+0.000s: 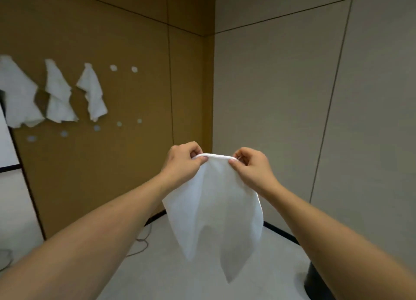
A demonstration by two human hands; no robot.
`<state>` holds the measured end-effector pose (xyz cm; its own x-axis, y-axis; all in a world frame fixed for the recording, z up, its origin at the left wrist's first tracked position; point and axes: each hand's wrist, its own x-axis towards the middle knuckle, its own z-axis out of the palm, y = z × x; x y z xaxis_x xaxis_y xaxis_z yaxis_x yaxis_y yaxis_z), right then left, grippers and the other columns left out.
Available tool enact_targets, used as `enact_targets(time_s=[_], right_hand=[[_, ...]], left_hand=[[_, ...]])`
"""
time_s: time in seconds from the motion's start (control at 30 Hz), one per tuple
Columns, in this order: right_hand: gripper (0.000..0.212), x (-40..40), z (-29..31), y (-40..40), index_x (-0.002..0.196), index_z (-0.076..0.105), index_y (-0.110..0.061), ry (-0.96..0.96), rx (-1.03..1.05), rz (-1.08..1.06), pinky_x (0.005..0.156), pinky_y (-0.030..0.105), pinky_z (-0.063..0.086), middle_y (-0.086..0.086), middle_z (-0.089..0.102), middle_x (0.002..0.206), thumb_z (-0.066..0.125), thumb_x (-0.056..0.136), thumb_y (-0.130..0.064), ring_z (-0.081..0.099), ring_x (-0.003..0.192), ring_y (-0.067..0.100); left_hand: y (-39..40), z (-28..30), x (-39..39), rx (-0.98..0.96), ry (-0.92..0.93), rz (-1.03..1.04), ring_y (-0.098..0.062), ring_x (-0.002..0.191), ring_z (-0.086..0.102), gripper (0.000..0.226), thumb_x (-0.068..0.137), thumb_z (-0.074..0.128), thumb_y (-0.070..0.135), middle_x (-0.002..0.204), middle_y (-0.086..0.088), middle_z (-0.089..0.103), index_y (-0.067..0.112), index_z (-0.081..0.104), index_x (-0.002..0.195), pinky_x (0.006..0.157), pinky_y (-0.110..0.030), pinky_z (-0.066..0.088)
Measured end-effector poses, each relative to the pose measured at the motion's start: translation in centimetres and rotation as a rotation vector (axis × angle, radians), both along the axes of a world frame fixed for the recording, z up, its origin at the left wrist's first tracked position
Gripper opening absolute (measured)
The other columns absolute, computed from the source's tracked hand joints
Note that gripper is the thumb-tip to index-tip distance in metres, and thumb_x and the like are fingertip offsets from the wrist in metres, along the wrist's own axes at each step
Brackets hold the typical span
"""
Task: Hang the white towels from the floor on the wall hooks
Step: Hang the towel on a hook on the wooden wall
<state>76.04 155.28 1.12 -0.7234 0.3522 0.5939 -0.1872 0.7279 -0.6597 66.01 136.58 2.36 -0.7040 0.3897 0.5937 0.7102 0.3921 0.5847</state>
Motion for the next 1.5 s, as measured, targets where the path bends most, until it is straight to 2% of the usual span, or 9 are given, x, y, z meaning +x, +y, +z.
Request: enact_targets(time_s=[0.3,0.5,0.7,0.8,1.03,1.17,1.33,1.43,1.5], right_hand=[[0.013,-17.0,1.9,-1.2,0.076,0.065,-0.020,0.021,-0.022,0.196,0.062,0.028,0.047,-0.007,0.062,0.072,0.066,0.086,-0.028,0.057,0.069,0.011],[0.012,-29.3,3.6,-1.8,0.079,0.066,-0.023,0.062,-0.056,0.302,0.062,0.029,0.053,-0.004,0.065,0.079,0.066,0.088,-0.031,0.062,0.075,0.014],[0.013,-42.9,7.3,-1.5,0.081,0.067,-0.023,0.060,0.016,0.322,0.069,0.039,0.058,-0.002,0.067,0.082,0.066,0.087,-0.034,0.065,0.080,0.019],[0.012,-49.1,8.4,-1.2,0.081,0.066,-0.027,0.073,0.032,0.337,0.068,0.035,0.060,-0.005,0.066,0.081,0.066,0.088,-0.036,0.065,0.080,0.016],[0.019,-62.9,8.9,0.5,0.092,0.064,-0.030,0.119,0.242,0.260,0.070,0.036,0.056,-0.011,0.063,0.083,0.061,0.090,-0.049,0.060,0.080,0.014],[0.024,-70.1,9.0,1.8,0.097,0.063,-0.030,0.144,0.367,0.260,0.072,0.042,0.058,-0.009,0.066,0.085,0.056,0.091,-0.052,0.061,0.078,0.012],[0.022,-79.5,9.8,3.8,0.095,0.063,-0.028,0.255,0.432,0.338,0.064,0.032,0.051,-0.006,0.065,0.077,0.057,0.092,-0.049,0.060,0.073,0.016],[0.019,-85.3,11.1,4.6,0.092,0.062,-0.029,0.269,0.457,0.391,0.057,0.026,0.042,-0.010,0.061,0.070,0.057,0.092,-0.048,0.057,0.068,0.011],[0.024,-89.3,12.4,5.0,0.096,0.067,-0.029,0.252,0.462,0.432,0.061,0.027,0.046,-0.011,0.063,0.075,0.056,0.092,-0.050,0.058,0.071,0.009]], left_hand=[[-2.7,2.2,-13.1,-0.010,0.045,0.237,-0.008,0.072,0.058,0.013,0.081,0.071,0.036,0.071,0.010,0.063,0.027,0.065,0.074,0.058,-0.024,0.042],[-3.4,3.8,-24.7,0.026,0.132,0.308,-0.002,0.072,0.056,0.013,0.080,0.070,0.040,0.071,0.014,0.062,0.029,0.065,0.074,0.058,-0.023,0.038],[-3.9,7.0,-38.1,0.065,0.145,0.363,-0.003,0.072,0.057,0.016,0.077,0.073,0.042,0.067,0.014,0.062,0.031,0.065,0.070,0.059,-0.024,0.039],[-4.0,8.1,-43.7,0.055,0.152,0.380,-0.002,0.072,0.057,0.016,0.077,0.073,0.044,0.068,0.013,0.063,0.031,0.065,0.071,0.058,-0.023,0.038],[-3.5,9.3,-54.6,-0.011,0.185,0.439,-0.002,0.074,0.057,0.017,0.080,0.071,0.045,0.072,0.013,0.064,0.029,0.068,0.077,0.064,-0.025,0.047],[-2.7,9.7,-60.5,0.005,0.208,0.487,-0.002,0.073,0.057,0.016,0.079,0.073,0.045,0.070,0.016,0.063,0.030,0.067,0.074,0.061,-0.023,0.042],[-1.1,10.4,-68.4,0.011,0.250,0.568,-0.002,0.075,0.057,0.017,0.079,0.073,0.045,0.071,0.017,0.062,0.029,0.069,0.076,0.061,-0.022,0.040],[-0.1,11.3,-73.3,0.011,0.241,0.614,-0.009,0.080,0.058,0.018,0.080,0.074,0.043,0.075,0.013,0.064,0.026,0.070,0.080,0.069,-0.028,0.045],[0.3,12.3,-76.4,0.013,0.226,0.648,-0.010,0.081,0.058,0.018,0.080,0.074,0.043,0.075,0.012,0.064,0.025,0.070,0.080,0.070,-0.029,0.044]])
